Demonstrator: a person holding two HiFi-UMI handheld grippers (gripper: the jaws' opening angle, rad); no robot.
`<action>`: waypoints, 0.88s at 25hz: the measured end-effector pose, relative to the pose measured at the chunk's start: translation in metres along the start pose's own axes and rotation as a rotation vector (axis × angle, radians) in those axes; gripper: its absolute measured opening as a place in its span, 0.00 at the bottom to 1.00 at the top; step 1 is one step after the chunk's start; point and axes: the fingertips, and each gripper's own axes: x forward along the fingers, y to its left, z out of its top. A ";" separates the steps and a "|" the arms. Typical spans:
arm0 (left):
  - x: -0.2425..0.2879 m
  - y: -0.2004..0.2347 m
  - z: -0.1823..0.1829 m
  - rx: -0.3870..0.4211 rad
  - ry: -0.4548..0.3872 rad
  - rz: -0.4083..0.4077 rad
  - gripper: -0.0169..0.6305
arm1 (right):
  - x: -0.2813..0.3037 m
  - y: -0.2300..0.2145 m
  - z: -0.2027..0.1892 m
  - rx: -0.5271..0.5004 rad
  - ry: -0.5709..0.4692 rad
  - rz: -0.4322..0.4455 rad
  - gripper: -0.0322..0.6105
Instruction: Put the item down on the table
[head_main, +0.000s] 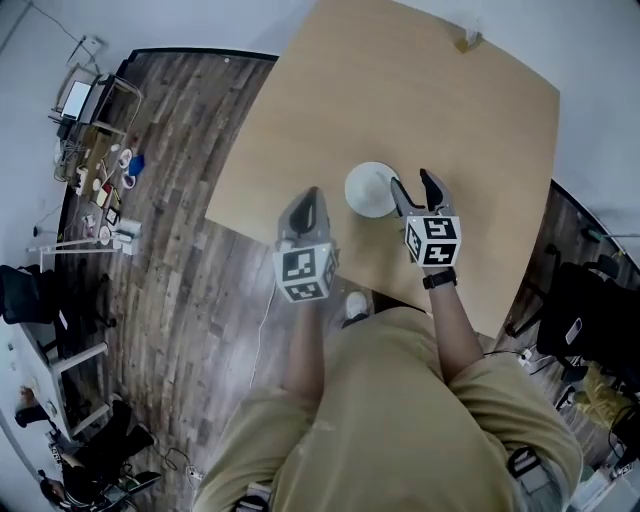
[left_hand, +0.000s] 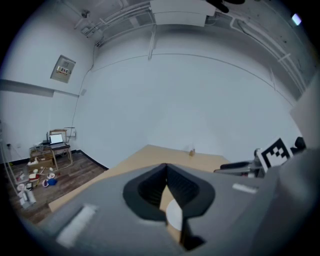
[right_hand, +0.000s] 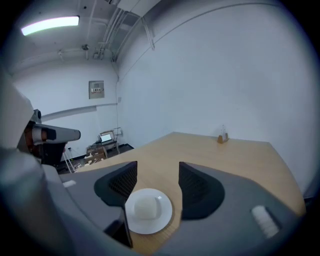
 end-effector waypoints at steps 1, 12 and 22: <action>-0.005 -0.003 0.005 0.007 -0.010 -0.008 0.03 | -0.012 -0.002 0.011 -0.002 -0.026 -0.008 0.45; -0.057 -0.027 0.064 0.107 -0.137 -0.060 0.03 | -0.129 -0.023 0.070 -0.025 -0.220 -0.140 0.22; -0.099 -0.045 0.090 0.206 -0.214 -0.073 0.03 | -0.187 -0.005 0.102 -0.061 -0.324 -0.203 0.06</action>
